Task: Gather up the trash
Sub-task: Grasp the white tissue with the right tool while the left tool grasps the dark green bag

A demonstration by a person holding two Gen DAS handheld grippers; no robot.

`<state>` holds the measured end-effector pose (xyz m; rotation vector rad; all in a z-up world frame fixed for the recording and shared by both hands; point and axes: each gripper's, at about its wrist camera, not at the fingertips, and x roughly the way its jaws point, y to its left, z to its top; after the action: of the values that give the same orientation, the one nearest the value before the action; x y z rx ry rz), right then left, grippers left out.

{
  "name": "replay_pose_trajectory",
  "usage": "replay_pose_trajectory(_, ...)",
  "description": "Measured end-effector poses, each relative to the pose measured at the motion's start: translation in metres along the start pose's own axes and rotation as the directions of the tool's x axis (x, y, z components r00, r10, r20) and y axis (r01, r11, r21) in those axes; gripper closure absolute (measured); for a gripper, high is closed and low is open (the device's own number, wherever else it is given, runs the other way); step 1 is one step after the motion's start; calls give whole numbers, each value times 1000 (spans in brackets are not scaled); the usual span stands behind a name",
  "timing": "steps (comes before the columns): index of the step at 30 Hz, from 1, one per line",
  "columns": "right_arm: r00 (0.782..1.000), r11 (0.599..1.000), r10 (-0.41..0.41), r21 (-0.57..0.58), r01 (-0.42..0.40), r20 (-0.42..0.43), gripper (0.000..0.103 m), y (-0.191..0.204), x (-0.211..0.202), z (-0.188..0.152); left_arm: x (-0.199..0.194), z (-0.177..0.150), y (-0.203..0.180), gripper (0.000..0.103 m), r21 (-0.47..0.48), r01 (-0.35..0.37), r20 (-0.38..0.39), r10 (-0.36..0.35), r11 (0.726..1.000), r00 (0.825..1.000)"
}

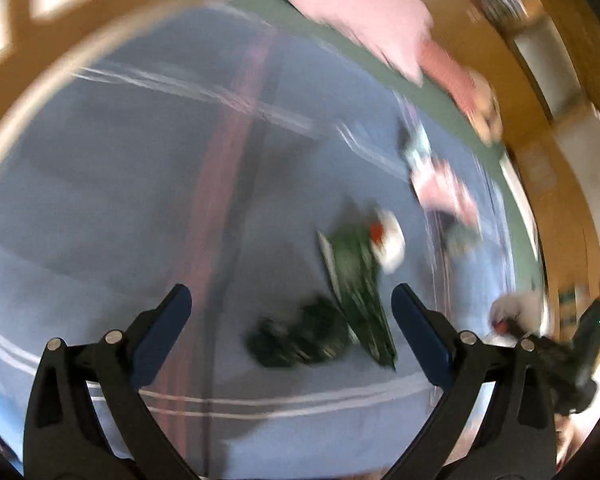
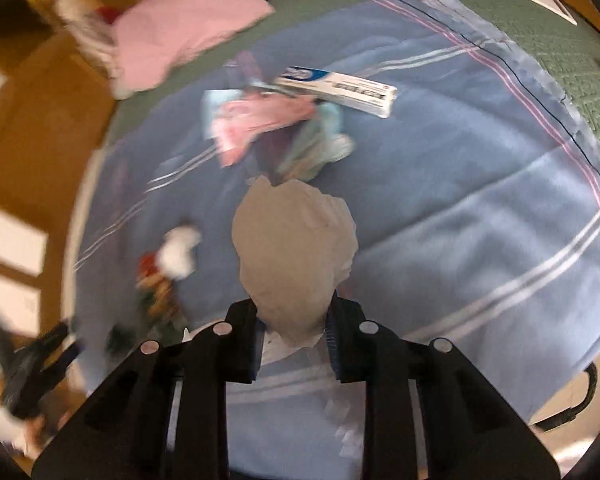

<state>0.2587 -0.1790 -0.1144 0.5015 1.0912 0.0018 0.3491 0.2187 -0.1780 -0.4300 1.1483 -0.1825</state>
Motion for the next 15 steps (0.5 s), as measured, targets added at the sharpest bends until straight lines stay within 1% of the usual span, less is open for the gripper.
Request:
replay_pose_trajectory(1, 1000, 1000, 19, 1, -19, 11, 76, 4, -4, -7, 13, -5, -7, 4, 26, 22, -49, -21, 999, 999)
replay_pose_trajectory(2, 998, 998, 53, 10, -54, 37, 76, 4, -15, -19, 22, -9, -12, 4, 39, 29, -74, -26, 999, 997)
replay_pose_trajectory(3, 994, 996, 83, 31, -85, 77, 76, 2, -27, -29, 30, -14, -16, 4, 54, 17, -91, -12, 998, 996)
replay_pose_trajectory(5, 984, 992, 104, 58, -113, 143, 76, 6, -33, -47, 41, -21, -23, 4, 97, -46, -79, 53, 994, 995)
replay_pose_trajectory(6, 981, 991, 106, 66, -118, 159, 76, 7, -34, -55, 43, -24, -25, 4, 114, -63, -69, 72, 991, 995)
replay_pose_trajectory(8, 982, 991, 101, 76, -114, 158, 76, 14, -33, -71, 46, -29, -28, 15, 160, -90, -45, 98, 983, 994)
replay_pose_trajectory(9, 986, 992, 94, 75, -105, 139, 76, 15, -30, -78, 50, -33, -30, 30, 191, -109, -41, 119, 976, 992)
replay_pose_trajectory(10, 987, 992, 92, 71, -102, 131, 76, 17, -29, -80, 52, -35, -30, 36, 205, -116, -43, 127, 972, 991)
replay_pose_trajectory(11, 989, 994, 84, 60, -92, 125, 76, 20, -28, -82, 51, -36, -29, 36, 209, -115, -39, 126, 971, 991)
replay_pose_trajectory(13, 989, 997, 60, 44, -67, 134, 76, 24, -31, -86, 43, -39, -29, 47, 203, -120, -9, 124, 972, 992)
replay_pose_trajectory(14, 988, 998, 53, 34, -58, 144, 76, 27, -32, -86, 39, -39, -28, 47, 203, -131, 4, 133, 970, 991)
replay_pose_trajectory(15, 987, 998, 51, 28, -56, 149, 76, 28, -32, -86, 29, -40, -27, 48, 202, -155, 37, 151, 967, 988)
